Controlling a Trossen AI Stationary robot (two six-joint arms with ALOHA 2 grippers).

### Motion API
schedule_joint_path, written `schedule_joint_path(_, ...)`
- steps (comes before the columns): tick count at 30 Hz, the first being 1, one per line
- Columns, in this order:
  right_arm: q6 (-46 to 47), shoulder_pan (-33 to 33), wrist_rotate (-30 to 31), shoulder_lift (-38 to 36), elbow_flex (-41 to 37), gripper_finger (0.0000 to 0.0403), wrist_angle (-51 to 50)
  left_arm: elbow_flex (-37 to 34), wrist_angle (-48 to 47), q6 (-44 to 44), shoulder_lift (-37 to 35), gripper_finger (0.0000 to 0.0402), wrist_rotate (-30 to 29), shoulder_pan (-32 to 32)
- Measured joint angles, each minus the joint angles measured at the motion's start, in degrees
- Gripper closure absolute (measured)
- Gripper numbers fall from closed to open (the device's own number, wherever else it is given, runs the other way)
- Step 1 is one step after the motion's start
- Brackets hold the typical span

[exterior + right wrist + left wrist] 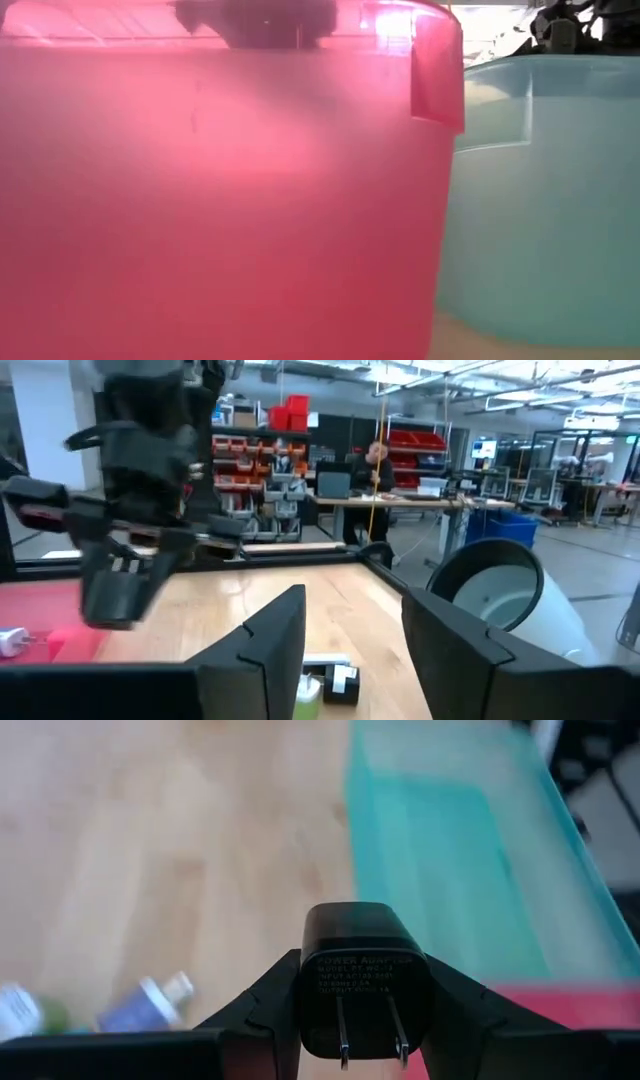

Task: Pick & Place Office items
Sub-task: Put the bottom black charger adapter into the red bin

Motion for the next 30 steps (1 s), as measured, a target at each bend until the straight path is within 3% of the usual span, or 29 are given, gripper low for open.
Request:
schedule_joint_path(7, 0.4, -1.2, 0.0, -1.2, -0.2, 0.0248, -0.9, 0.0, -14.8, -6.1, -8.5, 0.0258, -2.9, -9.9)
schedule_joint_path(15, 1.9, -1.4, 0.0, -1.1, -0.2, 0.0248, -0.9, 0.0, -37.8, -28.0, -12.6, 0.0252, -8.3, -25.4)
schedule_joint_path(22, 1.9, -1.4, 0.0, -1.1, -0.2, 0.0248, -0.9, 0.0, -38.2, -29.8, -9.2, 0.0246, -12.9, -33.1)
schedule_joint_path(30, 1.9, -1.4, 0.0, -1.1, -0.2, 0.0248, -0.9, 0.0, -39.5, -26.2, -3.8, 0.0252, -10.5, -32.1)
